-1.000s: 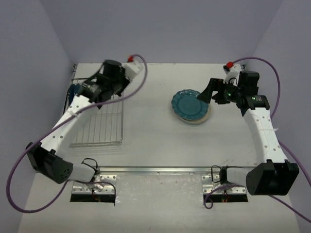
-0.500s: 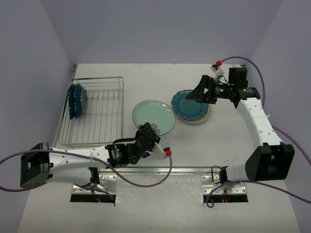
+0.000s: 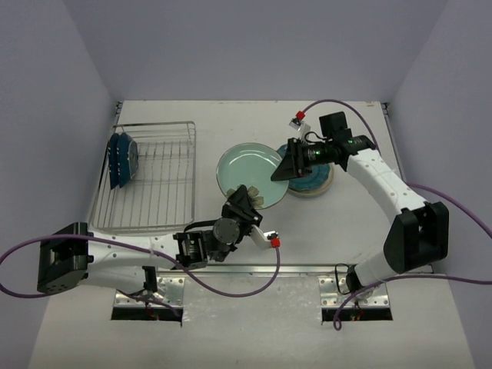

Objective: Unload the plates from the dish rack

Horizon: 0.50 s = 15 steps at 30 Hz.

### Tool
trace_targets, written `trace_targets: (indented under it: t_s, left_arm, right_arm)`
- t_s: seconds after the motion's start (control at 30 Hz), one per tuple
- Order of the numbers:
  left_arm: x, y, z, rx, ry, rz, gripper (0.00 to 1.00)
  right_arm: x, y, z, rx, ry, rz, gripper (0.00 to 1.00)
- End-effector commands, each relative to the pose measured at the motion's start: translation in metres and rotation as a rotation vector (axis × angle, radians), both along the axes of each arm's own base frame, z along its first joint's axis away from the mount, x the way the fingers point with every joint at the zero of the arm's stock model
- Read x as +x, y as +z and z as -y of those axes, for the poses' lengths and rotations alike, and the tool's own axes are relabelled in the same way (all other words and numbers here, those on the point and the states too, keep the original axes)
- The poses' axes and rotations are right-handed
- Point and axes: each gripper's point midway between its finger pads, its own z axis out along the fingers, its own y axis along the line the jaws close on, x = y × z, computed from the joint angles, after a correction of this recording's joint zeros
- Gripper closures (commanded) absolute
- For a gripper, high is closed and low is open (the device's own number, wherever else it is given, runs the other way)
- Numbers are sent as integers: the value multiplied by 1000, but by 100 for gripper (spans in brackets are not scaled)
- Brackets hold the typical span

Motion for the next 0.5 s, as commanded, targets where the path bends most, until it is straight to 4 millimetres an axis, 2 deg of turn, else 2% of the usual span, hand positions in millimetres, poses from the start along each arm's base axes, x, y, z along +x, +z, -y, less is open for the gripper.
trace_targets:
  t_s: [0.0, 0.03, 0.07, 0.13, 0.17, 0.2, 0.23, 0.27, 0.3, 0.33, 0.37, 0.47]
  left_arm:
    - [0, 53, -3, -217, 37, 94, 100]
    - [0, 50, -5, -215, 40, 91, 100]
    - [0, 47, -7, -213, 47, 86, 100]
    - [1, 42, -11, -214, 63, 76, 86]
    - [2, 41, -13, -217, 70, 68, 72]
    - [4, 40, -17, -226, 87, 58, 50]
    - [6, 40, -21, -237, 104, 49, 35]
    - [8, 40, -23, -236, 113, 44, 27]
    - [11, 40, -27, -243, 134, 32, 14]
    - [18, 46, -35, -297, 174, 13, 3]
    - [25, 54, -42, -357, 210, -2, 0]
    - [51, 77, -68, -508, 345, -68, 0]
  right_arm:
    - [6, 14, -8, 55, 36, 36, 78]
    - [5, 15, -9, 66, 38, 25, 92]
    - [5, 16, -8, 66, 31, 19, 98]
    - [6, 16, -5, 66, 20, 16, 100]
    - [8, 16, -2, 68, 8, 12, 100]
    - [11, 15, 5, 71, -15, 5, 100]
    - [15, 14, 11, 74, -36, 0, 100]
    - [16, 13, 14, 74, -46, -6, 100]
    - [20, 11, 22, 76, -70, -16, 100]
    - [30, 8, 40, 81, -124, -30, 100]
    - [39, 4, 56, 80, -171, -41, 100]
    - [63, -20, 106, 5, -315, -34, 100]
